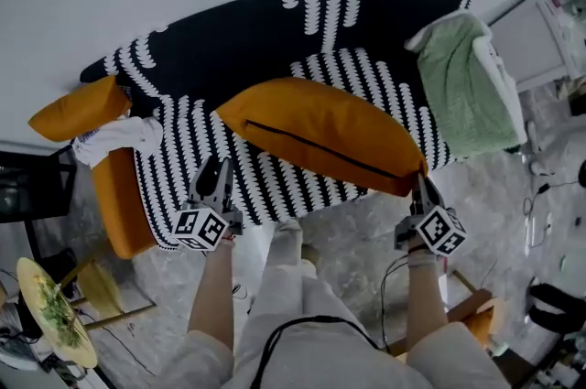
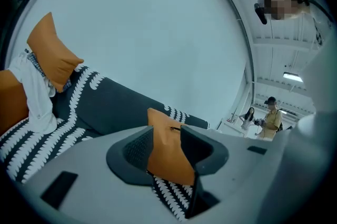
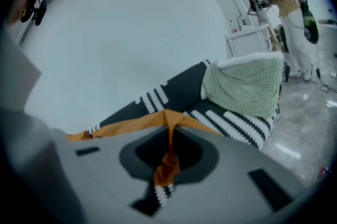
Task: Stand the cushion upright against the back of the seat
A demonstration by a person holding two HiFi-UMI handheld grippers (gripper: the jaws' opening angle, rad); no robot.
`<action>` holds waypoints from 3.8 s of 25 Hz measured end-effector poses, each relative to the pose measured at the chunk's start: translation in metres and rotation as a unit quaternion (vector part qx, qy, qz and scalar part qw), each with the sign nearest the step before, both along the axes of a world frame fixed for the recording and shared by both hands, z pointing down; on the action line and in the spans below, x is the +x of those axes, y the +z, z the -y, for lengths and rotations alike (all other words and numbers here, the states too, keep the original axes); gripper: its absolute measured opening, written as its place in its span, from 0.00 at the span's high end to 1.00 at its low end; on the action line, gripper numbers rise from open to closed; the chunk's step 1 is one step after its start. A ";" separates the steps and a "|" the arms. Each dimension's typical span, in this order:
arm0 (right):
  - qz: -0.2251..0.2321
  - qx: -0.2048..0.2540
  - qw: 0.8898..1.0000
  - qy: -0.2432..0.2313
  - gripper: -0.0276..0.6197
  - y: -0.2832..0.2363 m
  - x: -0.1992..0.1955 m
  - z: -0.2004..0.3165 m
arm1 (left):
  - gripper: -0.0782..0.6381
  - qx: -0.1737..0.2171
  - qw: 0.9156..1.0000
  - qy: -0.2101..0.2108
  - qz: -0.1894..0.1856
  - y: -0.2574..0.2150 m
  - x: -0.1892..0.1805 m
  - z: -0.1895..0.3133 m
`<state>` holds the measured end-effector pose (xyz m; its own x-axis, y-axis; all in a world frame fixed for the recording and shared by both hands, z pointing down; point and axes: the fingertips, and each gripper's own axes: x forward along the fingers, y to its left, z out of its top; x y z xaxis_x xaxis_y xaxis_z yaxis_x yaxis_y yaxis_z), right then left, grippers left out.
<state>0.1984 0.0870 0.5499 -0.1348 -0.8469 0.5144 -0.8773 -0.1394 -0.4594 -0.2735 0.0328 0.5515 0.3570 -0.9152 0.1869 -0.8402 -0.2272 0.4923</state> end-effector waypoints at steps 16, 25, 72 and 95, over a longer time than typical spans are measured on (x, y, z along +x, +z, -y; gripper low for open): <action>-0.011 -0.029 0.999 0.044 0.90 0.000 0.011 0.002 | 0.63 -0.003 0.996 0.057 -0.069 0.013 0.011 0.105; -0.019 -0.034 0.997 0.065 0.90 -0.004 0.017 0.009 | 0.64 -0.011 0.994 0.083 -0.077 0.011 0.025 0.123; 0.060 0.018 0.995 -0.083 0.90 -0.026 0.089 0.305 | 0.79 -0.038 0.989 -0.084 -0.118 -0.026 0.106 0.199; 0.059 0.014 0.992 -0.107 0.90 -0.015 0.085 0.405 | 0.79 -0.040 0.984 -0.119 -0.123 -0.024 0.109 0.253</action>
<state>0.2831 -0.3182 0.5348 -0.3714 -0.8060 0.4609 -0.8250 0.0588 -0.5620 -0.1650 -0.2205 0.5280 0.1768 -0.9644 0.1966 -0.7185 0.0100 0.6954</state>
